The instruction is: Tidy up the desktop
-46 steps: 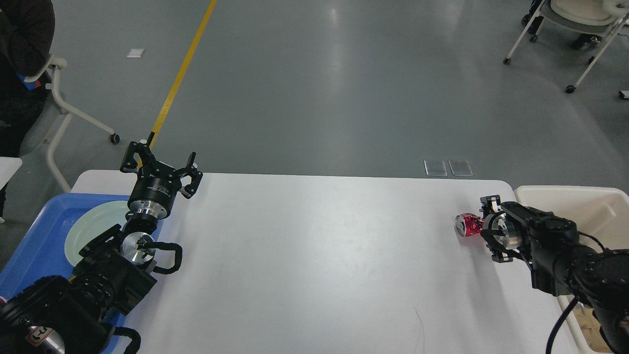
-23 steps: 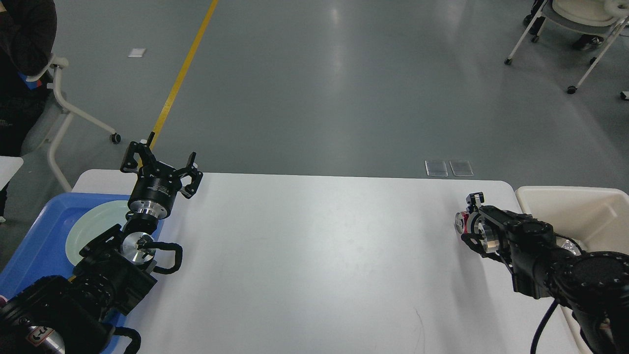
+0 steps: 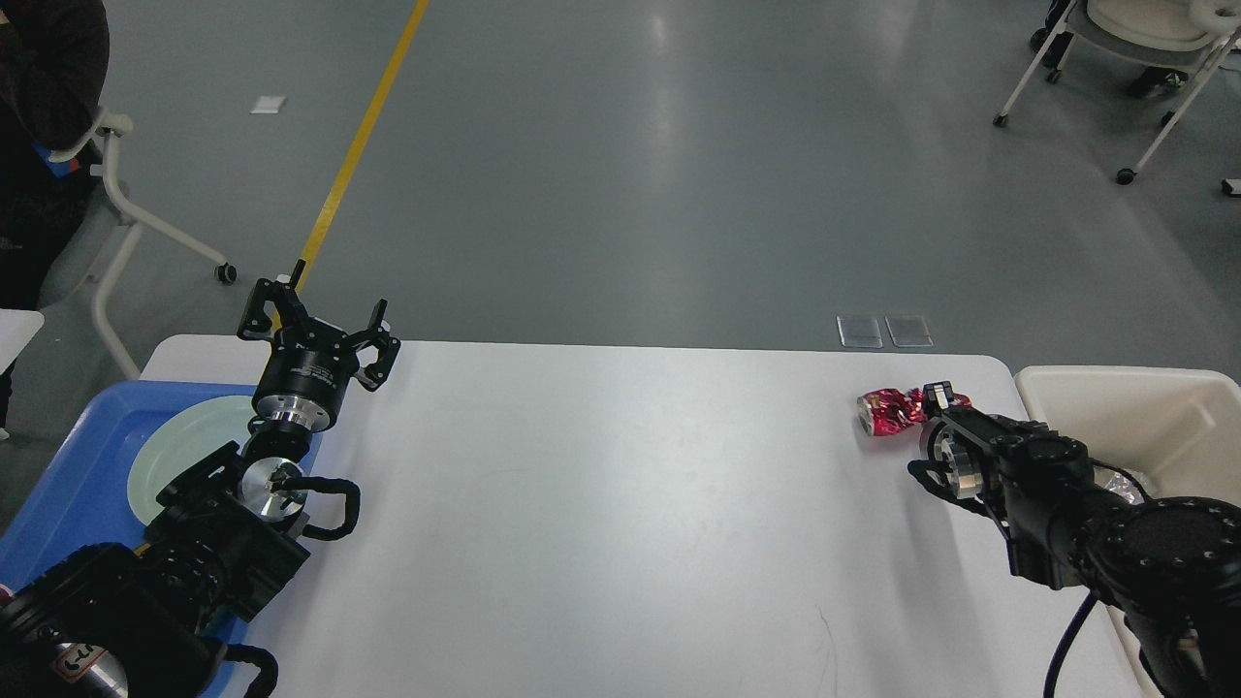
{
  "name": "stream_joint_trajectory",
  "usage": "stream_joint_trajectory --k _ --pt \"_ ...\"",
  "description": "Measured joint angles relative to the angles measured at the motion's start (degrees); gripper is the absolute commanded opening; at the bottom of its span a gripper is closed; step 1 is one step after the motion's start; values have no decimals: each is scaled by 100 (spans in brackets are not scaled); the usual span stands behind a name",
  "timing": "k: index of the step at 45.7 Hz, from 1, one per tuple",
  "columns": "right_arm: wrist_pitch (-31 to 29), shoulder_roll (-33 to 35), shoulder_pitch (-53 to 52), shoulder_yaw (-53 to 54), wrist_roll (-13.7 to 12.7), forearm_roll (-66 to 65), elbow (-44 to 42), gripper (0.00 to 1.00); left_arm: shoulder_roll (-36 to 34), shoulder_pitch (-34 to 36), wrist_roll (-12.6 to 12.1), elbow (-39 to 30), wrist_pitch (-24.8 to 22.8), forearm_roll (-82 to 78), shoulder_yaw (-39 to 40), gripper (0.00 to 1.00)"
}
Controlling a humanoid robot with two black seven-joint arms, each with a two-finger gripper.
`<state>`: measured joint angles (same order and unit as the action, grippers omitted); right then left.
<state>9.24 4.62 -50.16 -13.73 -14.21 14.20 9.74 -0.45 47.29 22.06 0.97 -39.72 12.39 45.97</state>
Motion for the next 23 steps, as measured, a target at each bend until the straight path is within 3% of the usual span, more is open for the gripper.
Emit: stream_joint_trajectory --k 23 --pt "-38 36 -18 -48 -11 -26 23 22 -3 0 0 0 2 0 0 97"
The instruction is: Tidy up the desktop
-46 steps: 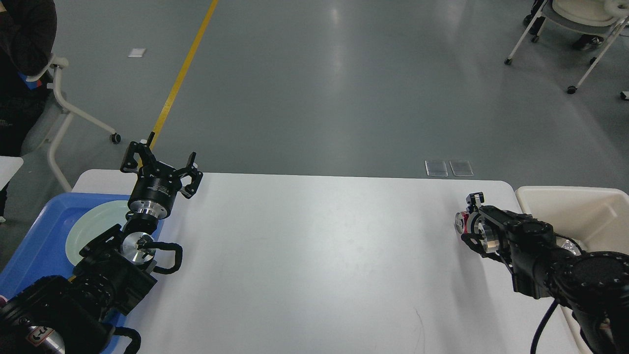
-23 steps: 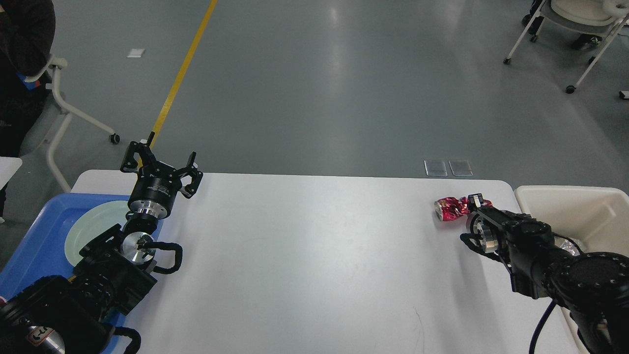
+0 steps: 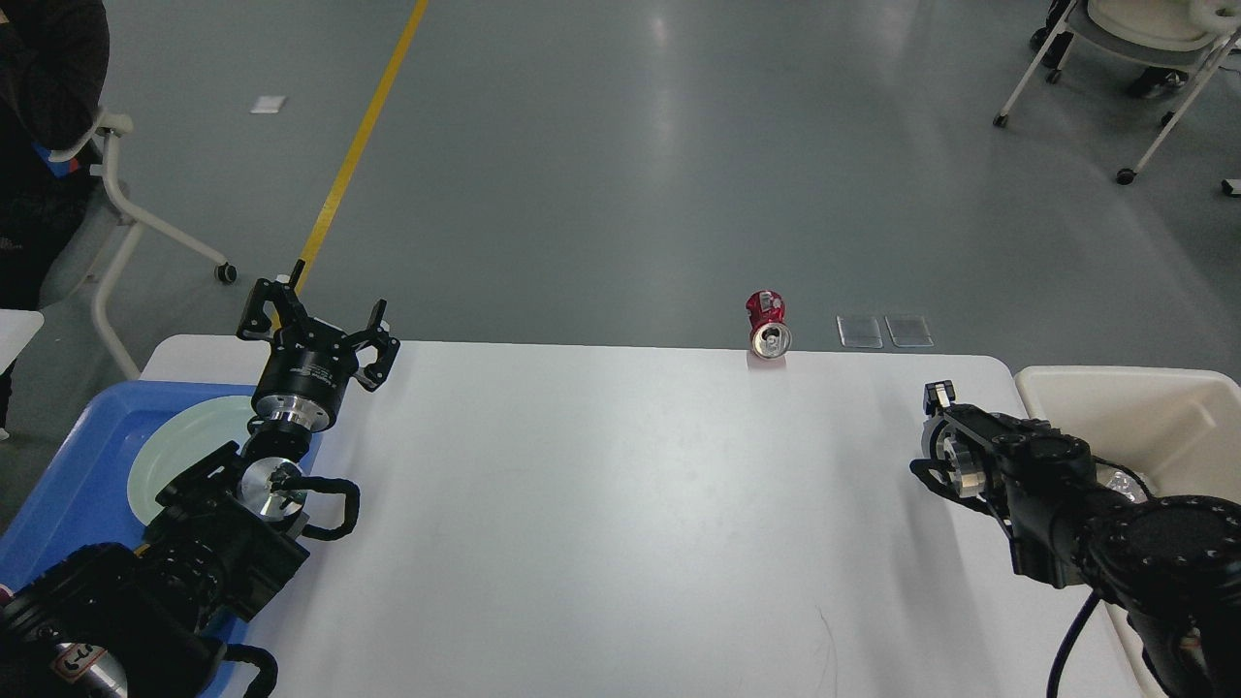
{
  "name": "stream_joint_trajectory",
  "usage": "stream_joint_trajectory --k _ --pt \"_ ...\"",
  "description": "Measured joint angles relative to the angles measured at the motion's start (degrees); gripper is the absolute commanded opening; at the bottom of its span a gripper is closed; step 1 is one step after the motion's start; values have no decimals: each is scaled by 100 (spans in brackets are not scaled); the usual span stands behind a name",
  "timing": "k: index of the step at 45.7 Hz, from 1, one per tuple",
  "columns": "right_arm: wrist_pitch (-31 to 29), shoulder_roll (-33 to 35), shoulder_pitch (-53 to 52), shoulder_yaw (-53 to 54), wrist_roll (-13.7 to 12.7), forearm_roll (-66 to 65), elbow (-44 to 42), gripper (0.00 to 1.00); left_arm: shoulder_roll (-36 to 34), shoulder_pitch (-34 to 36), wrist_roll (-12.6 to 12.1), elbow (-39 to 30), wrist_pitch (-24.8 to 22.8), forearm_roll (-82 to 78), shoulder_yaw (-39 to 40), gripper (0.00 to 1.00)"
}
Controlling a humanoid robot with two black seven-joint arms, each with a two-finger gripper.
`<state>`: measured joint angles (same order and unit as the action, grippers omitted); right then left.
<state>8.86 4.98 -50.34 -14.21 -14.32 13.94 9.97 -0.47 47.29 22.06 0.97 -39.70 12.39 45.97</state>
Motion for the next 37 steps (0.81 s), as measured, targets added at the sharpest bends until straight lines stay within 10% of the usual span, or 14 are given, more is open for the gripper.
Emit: stream_joint_trajectory --k 10,20,37 --pt "-22 -27 13 -230 0 -149 84 0 -3 0 0 0 1 0 0 97" --pt "-31 27 -105 -601 0 -477 657 0 -6 -1 0 0 4 0 0 97" --pt "-689 2525 -3203 -2107 6 -846 5611 0 -6 -5 0 0 5 0 0 97"
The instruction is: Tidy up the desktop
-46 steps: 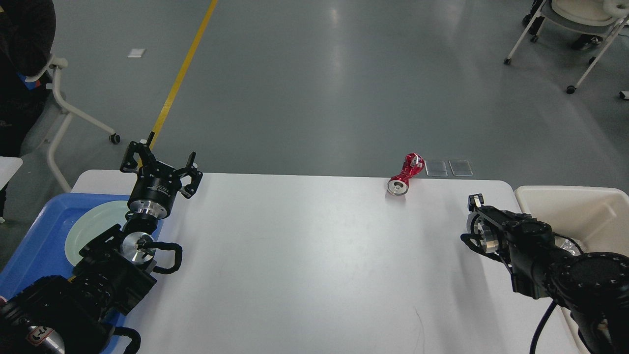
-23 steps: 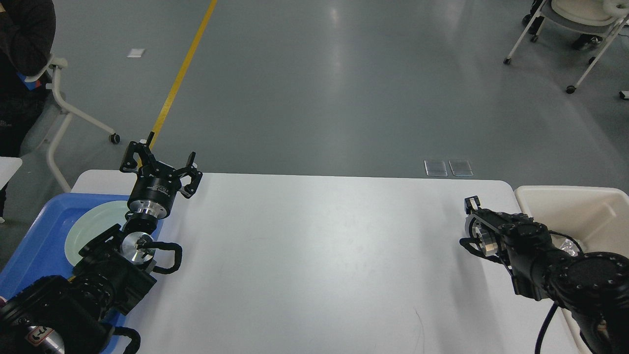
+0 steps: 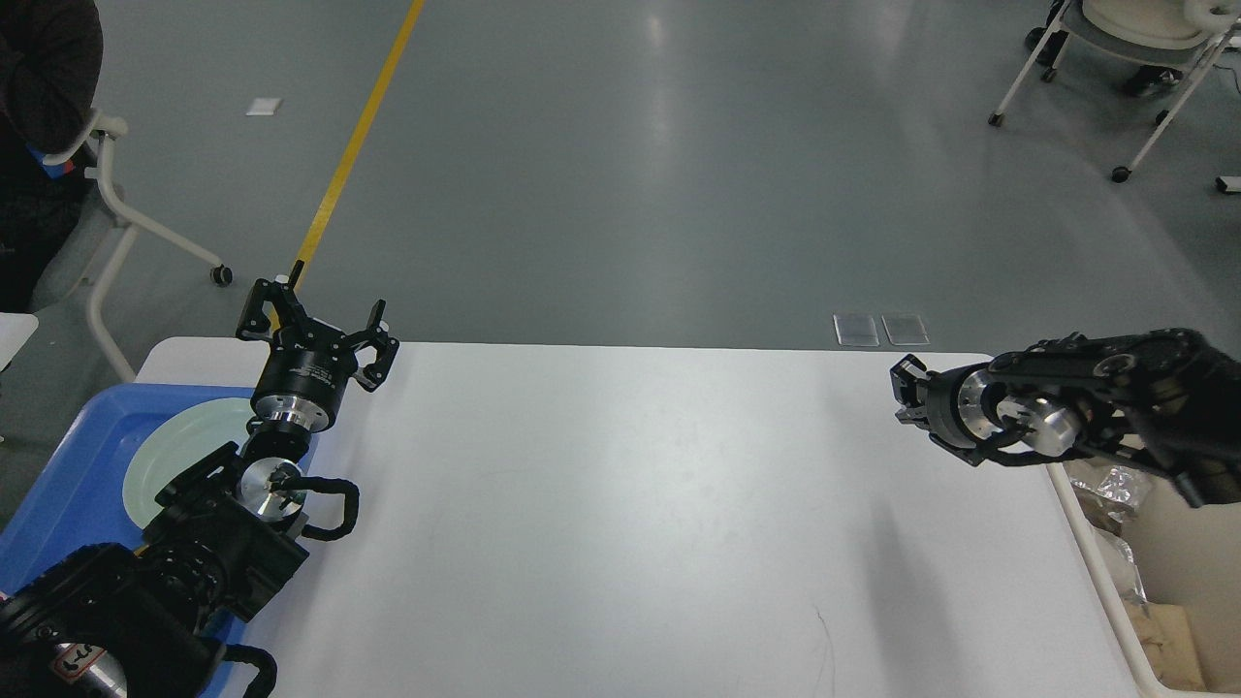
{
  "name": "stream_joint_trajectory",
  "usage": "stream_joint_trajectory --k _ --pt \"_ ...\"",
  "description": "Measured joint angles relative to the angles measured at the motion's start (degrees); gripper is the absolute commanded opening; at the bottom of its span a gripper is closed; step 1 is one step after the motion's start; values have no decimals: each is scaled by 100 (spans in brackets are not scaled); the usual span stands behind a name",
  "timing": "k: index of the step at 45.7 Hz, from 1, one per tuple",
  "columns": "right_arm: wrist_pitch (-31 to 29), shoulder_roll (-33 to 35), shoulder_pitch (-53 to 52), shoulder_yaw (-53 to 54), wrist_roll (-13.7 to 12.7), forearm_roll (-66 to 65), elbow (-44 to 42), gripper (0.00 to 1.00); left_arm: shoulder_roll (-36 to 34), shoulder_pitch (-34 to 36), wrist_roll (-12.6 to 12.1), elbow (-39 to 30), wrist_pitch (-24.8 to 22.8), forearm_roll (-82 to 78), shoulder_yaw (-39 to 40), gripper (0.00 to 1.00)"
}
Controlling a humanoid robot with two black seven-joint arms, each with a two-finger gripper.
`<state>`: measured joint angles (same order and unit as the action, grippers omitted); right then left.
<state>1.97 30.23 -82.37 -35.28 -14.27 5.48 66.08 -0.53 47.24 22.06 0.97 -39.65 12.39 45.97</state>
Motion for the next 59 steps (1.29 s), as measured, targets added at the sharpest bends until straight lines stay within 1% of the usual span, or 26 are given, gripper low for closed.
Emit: stream_joint_trajectory --k 2,7,15,18,22,26,30,38,43,47,48,53,59 --pt "-254 158 -317 -39 0 -54 214 0 0 0 0 0 0 0 0 97" --pt "-1184 680 -1313 -74 -6 -114 656 0 0 0 0 0 0 0 0 97" --pt "-2700 1194 -2809 -99 -33 -105 855 0 1 -3 0 0 -1 0 0 97" --pt "-3085 1318 -3275 -99 -38 -96 861 0 1 -3 0 0 -1 0 0 97" --pt "-3259 1385 -3562 -132 -49 -112 823 1 1 -3 0 0 -1 0 0 97" --pt "-3051 1376 -3463 -439 -55 -174 521 10 1 -3 0 0 -2 0 0 97" --pt "-2490 1332 -2901 -884 -56 -190 -41 26 0 -3 0 0 -6 0 0 97" --pt "-1211 1282 -951 -1131 -49 -190 -1630 62 1 1 0 0 -6 0 0 97" --pt "-545 1005 164 -1060 -30 -181 -2536 75 1 4 0 0 -6 0 0 97" --pt "-117 757 1050 -832 -24 -180 -3127 95 1 5 0 0 -6 0 0 97" --pt "-37 702 1245 -753 -24 -180 -3261 98 1 5 0 0 -6 0 0 97" --pt "239 301 2216 -175 -22 -186 -3962 100 1 5 0 0 -6 0 0 97" --pt "304 -132 3077 809 -23 -186 -4693 100 1 5 0 0 -6 0 0 97"
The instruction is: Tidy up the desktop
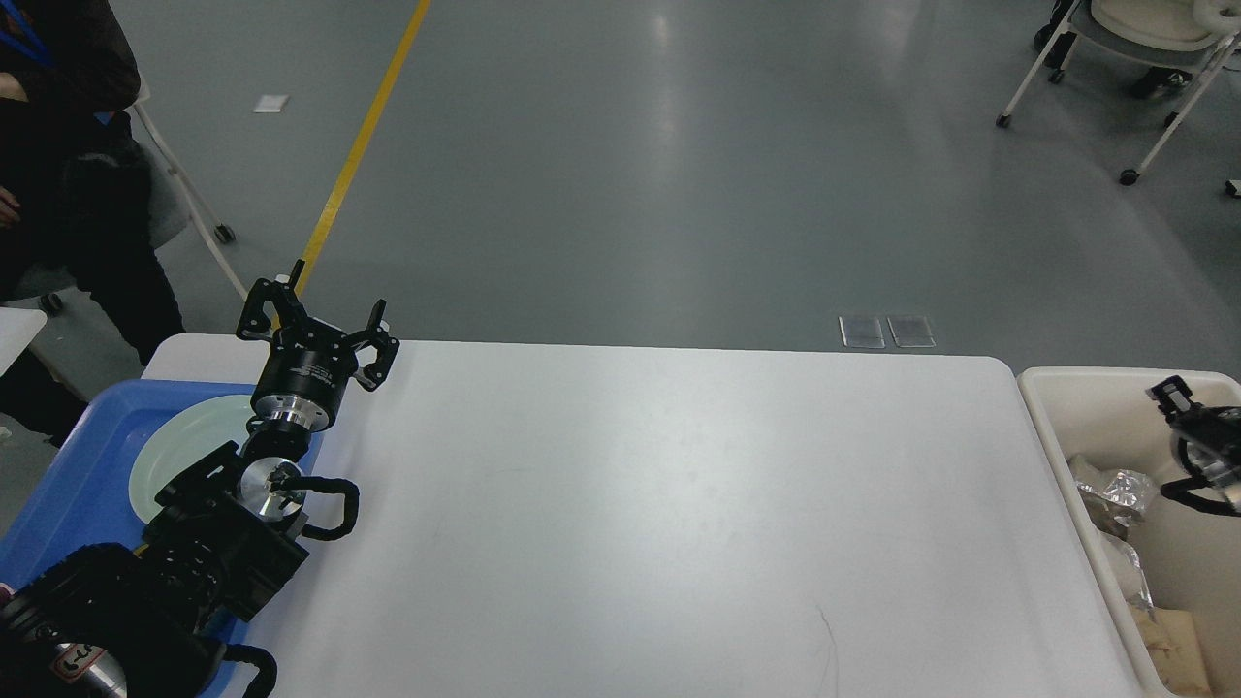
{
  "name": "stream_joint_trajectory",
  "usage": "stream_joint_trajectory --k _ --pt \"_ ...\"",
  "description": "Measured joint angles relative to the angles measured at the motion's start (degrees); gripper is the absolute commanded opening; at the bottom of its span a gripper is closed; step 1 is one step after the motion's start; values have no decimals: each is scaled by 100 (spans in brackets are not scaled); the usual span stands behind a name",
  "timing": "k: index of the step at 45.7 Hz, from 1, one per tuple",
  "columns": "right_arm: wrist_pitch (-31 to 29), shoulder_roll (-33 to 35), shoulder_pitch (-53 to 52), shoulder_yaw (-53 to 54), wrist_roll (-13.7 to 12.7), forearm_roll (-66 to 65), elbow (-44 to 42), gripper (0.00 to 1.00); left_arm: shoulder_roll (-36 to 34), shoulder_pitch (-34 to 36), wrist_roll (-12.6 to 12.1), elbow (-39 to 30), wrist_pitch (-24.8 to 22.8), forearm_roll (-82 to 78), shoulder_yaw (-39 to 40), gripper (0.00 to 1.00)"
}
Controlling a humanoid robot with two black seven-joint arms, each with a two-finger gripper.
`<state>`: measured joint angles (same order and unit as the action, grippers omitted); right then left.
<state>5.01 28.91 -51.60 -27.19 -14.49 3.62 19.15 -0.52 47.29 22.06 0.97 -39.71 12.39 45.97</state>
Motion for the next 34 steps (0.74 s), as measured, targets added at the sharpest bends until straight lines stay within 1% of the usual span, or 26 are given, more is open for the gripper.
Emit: stream_joint_trajectory --k 4,8,10,13,17,20,21,25,26,29,32,34 --pt "38 -159 273 1191 2 12 -428 100 0 0 0 0 0 0 0 97" --pt "39 -195 332 2326 38 18 -515 100 0 0 0 0 0 0 0 97" --pt "30 -203 333 2806 99 18 -508 100 0 0 0 0 0 0 0 97" --pt "15 -217 334 3424 303 15 -442 100 0 -1 0 0 0 0 0 97" --pt "4 -252 334 4043 828 9 -276 100 0 -3 0 0 1 0 0 97" --pt "2 -267 340 4555 1345 7 -62 100 0 -4 0 0 1 0 0 97" --pt "2 -272 353 4797 1560 7 41 100 0 -4 0 0 1 0 0 97" --pt "-11 -339 468 5697 2242 12 462 100 0 -4 0 0 3 0 0 97" --pt "-20 -366 516 5915 2378 13 581 100 0 -5 0 0 4 0 0 97" --pt "-49 -455 722 6673 2723 16 1016 100 0 -5 0 0 5 0 0 97" --pt "-84 -574 977 7438 2888 10 1449 100 -1 -5 0 0 5 0 0 97" --pt "-130 -685 1149 7887 2927 -5 1688 100 -1 -4 0 0 5 0 0 97"
